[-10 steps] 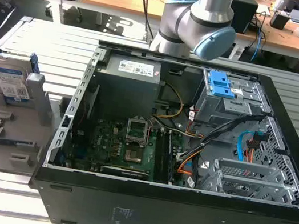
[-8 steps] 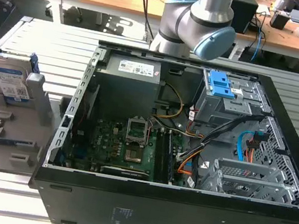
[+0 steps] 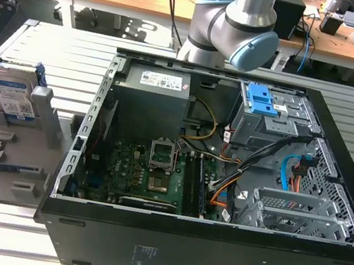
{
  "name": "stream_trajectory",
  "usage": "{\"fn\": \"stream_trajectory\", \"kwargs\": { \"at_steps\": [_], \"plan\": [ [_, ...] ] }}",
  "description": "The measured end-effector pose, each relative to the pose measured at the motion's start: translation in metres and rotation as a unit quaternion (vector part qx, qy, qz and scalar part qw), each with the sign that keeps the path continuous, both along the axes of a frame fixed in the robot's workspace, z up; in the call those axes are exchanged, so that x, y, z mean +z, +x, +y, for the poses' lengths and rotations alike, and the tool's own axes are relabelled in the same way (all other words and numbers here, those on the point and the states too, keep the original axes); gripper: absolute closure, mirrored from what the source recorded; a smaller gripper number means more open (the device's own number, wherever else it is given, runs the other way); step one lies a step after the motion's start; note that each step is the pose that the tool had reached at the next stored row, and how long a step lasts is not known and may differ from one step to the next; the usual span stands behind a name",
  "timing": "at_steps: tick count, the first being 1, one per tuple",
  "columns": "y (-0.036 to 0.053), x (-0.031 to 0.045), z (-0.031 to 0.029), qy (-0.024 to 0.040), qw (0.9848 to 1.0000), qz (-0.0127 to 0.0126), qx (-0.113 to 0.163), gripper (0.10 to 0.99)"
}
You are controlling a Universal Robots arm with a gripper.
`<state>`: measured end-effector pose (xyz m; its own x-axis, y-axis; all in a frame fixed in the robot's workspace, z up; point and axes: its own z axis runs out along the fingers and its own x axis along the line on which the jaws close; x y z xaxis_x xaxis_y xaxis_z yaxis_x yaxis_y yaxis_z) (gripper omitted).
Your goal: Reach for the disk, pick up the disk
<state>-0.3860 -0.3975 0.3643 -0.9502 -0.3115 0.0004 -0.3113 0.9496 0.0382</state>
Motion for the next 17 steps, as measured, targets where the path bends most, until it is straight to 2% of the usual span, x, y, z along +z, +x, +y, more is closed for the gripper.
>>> {"fn": "stream_trajectory", "kwargs": {
  "at_steps": [4,7,10,13,14,16,17],
  "plan": [
    [0.0000,0.0000,0.0000,0.0000,0.9992,0.0000,0.040,0.980],
    [0.0000,0.0000,0.0000,0.0000,0.9974,0.0001,0.072,0.980],
    [0.0000,0.0000,0.0000,0.0000,0.9963,0.0000,0.086,0.980],
    [0.0000,0.0000,0.0000,0.0000,0.9943,0.0000,0.107,0.980],
    [0.0000,0.0000,0.0000,0.0000,0.9930,0.0000,0.118,0.980],
    [0.0000,0.0000,0.0000,0.0000,0.9914,0.0001,0.131,0.980],
    [0.0000,0.0000,0.0000,0.0000,0.9899,0.0000,0.142,0.980]
  ]
}}
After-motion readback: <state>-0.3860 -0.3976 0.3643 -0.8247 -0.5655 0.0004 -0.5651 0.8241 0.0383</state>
